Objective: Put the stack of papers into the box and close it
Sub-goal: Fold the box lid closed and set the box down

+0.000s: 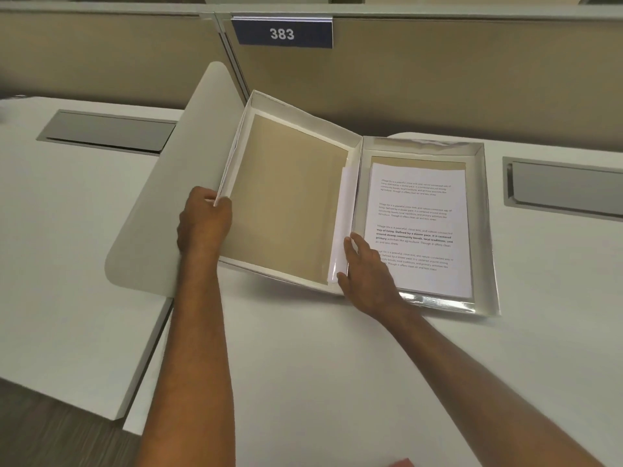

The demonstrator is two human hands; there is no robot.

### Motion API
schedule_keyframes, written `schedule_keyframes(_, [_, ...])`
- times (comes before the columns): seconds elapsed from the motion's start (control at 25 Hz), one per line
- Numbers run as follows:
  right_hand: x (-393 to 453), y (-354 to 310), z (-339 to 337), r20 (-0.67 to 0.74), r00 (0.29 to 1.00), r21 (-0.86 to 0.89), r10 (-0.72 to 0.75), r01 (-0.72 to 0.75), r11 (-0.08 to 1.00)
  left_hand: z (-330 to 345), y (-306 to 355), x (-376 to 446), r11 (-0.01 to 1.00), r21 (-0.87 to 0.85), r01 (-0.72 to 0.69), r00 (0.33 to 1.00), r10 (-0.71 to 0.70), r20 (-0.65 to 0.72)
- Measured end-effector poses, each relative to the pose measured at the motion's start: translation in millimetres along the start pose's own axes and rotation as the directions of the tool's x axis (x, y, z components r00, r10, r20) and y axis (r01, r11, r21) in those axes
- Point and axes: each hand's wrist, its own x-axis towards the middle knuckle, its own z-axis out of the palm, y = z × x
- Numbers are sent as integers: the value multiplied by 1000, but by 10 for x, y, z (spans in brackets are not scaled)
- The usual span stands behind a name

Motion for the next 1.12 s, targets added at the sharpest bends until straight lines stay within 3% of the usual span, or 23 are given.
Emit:
schedule_keyframes(0.2, [5, 43, -57, 1, 1000, 320, 28, -27, 947, -340, 304, -237, 897, -439, -49, 972, 143, 186])
schedule_keyframes(0.32, [-32, 44, -223, -15, 983, 663, 186, -129, 737, -217, 342, -392, 778, -629, 9, 899, 269, 346])
schedule_keyframes(0.44, [-97, 84, -495, 2, 958, 859, 286, -148, 490, 263, 291, -559, 798, -599, 62, 823, 299, 483])
schedule_keyframes(0.56, [-258, 218, -849, -11, 939, 954, 344, -93, 284, 779, 159, -762, 863, -486, 139, 744, 233, 627])
schedule_keyframes(0.72, [-552, 483, -1222, -68, 901, 992, 428, 15, 125, 1175, -68, -861, 915, -344, 212, 719, 92, 689])
schedule_keyframes(0.92, [-785, 753, -1305, -97, 845, 995, 525, 63, 81, 1394, -131, -900, 943, -186, 277, 732, -81, 676])
schedule_keyframes(1.12, [-872, 983, -1102, -105, 753, 961, 650, -92, 262, 1573, -152, -1013, 961, -194, 199, 769, -30, 638])
